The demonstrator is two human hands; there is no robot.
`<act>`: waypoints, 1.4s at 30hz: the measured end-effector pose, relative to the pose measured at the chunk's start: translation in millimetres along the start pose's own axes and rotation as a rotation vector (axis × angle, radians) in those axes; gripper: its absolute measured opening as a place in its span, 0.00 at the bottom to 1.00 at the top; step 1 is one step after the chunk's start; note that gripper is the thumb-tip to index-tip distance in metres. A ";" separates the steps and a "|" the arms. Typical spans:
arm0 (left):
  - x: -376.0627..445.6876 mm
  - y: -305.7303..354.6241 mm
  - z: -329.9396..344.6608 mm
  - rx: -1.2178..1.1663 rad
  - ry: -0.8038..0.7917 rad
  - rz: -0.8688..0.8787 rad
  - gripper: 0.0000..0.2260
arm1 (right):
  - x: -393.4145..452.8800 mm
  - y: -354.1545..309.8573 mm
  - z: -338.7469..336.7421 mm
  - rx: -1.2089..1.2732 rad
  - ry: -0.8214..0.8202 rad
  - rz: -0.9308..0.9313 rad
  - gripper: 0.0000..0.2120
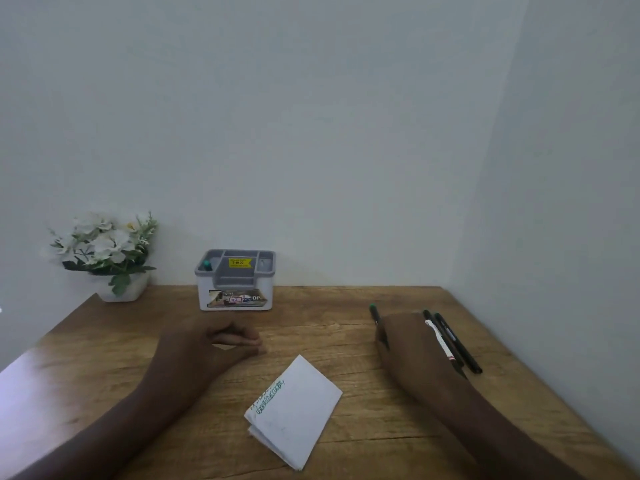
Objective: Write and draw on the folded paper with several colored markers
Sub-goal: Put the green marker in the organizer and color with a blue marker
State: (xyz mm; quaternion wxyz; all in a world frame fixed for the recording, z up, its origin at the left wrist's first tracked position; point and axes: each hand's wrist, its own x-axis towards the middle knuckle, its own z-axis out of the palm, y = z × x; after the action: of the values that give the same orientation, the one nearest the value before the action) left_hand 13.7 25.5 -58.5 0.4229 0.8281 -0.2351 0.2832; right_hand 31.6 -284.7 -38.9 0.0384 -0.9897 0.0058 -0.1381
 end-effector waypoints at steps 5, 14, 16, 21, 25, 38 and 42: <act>-2.1 6.8 4.4 0.070 -0.006 0.166 0.09 | -3.0 -3.5 2.6 0.132 0.045 -0.017 0.13; -2.2 7.5 8.2 0.206 -0.081 0.265 0.12 | -16.5 -25.5 -9.2 1.189 -0.003 0.047 0.08; -3.2 10.0 11.4 0.222 -0.185 0.224 0.16 | -26.4 -39.7 -5.7 1.253 -0.048 -0.032 0.10; -7.2 19.7 17.5 0.214 -0.421 0.195 0.21 | -41.5 -62.6 6.1 1.202 -0.033 -0.165 0.08; -1.4 19.1 21.2 0.225 -0.422 0.193 0.14 | -43.4 -65.8 8.8 1.162 0.028 -0.188 0.09; -5.7 19.6 17.2 0.236 -0.411 0.162 0.21 | -54.4 -81.1 8.9 1.165 0.028 -0.346 0.09; -4.4 15.1 16.6 0.209 -0.376 0.178 0.21 | -54.3 -80.4 9.5 1.221 0.002 -0.376 0.09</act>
State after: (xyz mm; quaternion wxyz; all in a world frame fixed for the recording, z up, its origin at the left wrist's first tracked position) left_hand 5.5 4.3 -60.9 0.2570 0.8816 -0.3510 0.1830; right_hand -17.9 -202.7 -56.6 0.5705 -0.7736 -0.2475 -0.1216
